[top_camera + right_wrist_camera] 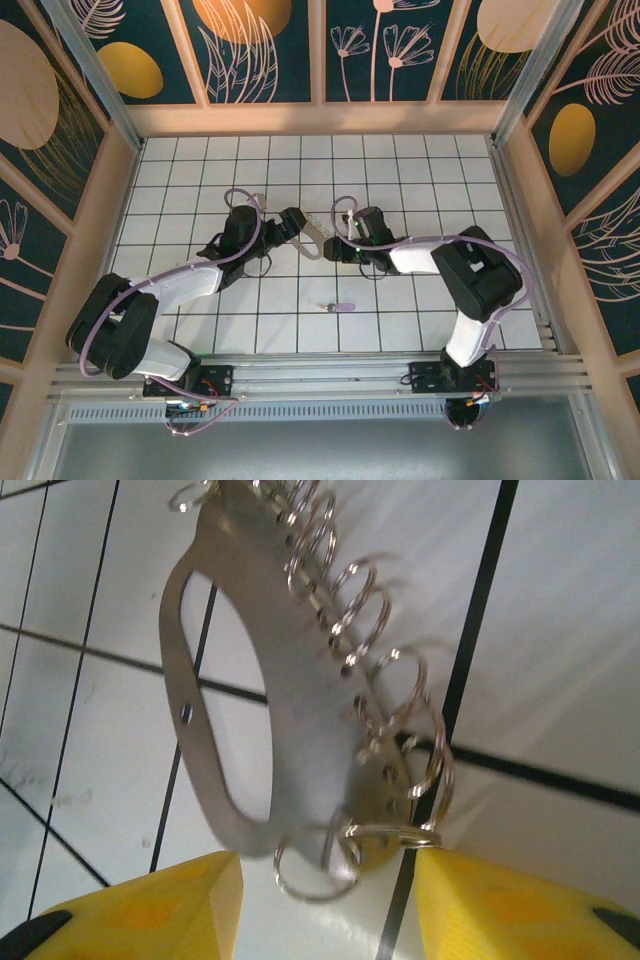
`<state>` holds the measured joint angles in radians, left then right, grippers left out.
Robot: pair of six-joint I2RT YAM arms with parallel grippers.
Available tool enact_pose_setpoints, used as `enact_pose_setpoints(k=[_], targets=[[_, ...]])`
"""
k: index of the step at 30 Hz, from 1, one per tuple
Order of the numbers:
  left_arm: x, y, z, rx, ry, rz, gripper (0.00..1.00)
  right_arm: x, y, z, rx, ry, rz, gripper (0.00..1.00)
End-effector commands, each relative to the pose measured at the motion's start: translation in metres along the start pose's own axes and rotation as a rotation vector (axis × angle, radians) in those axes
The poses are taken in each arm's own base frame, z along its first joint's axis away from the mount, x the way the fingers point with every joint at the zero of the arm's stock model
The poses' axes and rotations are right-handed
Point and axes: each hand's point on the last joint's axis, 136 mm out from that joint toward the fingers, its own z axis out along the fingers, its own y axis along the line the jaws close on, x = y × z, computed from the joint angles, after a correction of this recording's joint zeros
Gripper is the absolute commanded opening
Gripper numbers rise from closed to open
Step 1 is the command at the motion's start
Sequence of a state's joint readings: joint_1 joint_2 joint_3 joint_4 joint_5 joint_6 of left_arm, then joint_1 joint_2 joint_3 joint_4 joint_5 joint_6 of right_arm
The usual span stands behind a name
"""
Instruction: Put the keys on the keyring
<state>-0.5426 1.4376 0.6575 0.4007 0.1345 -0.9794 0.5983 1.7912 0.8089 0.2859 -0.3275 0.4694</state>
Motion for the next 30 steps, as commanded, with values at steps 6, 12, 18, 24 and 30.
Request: enact_pose_setpoints(k=[6, 12, 18, 24, 30], targets=[[-0.002, -0.01, 0.005, 0.03, 0.0, 0.021, 0.98, -0.022, 0.002, 0.016, -0.016, -0.016, -0.034, 0.49], [-0.002, -0.01, 0.004, 0.032, 0.001, 0.023, 0.98, -0.011, 0.001, 0.011, -0.033, -0.006, -0.028, 0.48], [-0.002, -0.011, 0.005, 0.035, 0.003, 0.025, 0.99, 0.0, 0.012, 0.003, -0.085, 0.003, -0.013, 0.48], [-0.001, -0.011, 0.008, 0.035, 0.013, 0.026, 0.99, 0.009, 0.029, 0.001, -0.105, 0.017, -0.043, 0.46], [0.0, -0.011, 0.009, 0.035, 0.015, 0.025, 0.99, 0.0, 0.018, -0.009, 0.005, -0.048, -0.057, 0.45]])
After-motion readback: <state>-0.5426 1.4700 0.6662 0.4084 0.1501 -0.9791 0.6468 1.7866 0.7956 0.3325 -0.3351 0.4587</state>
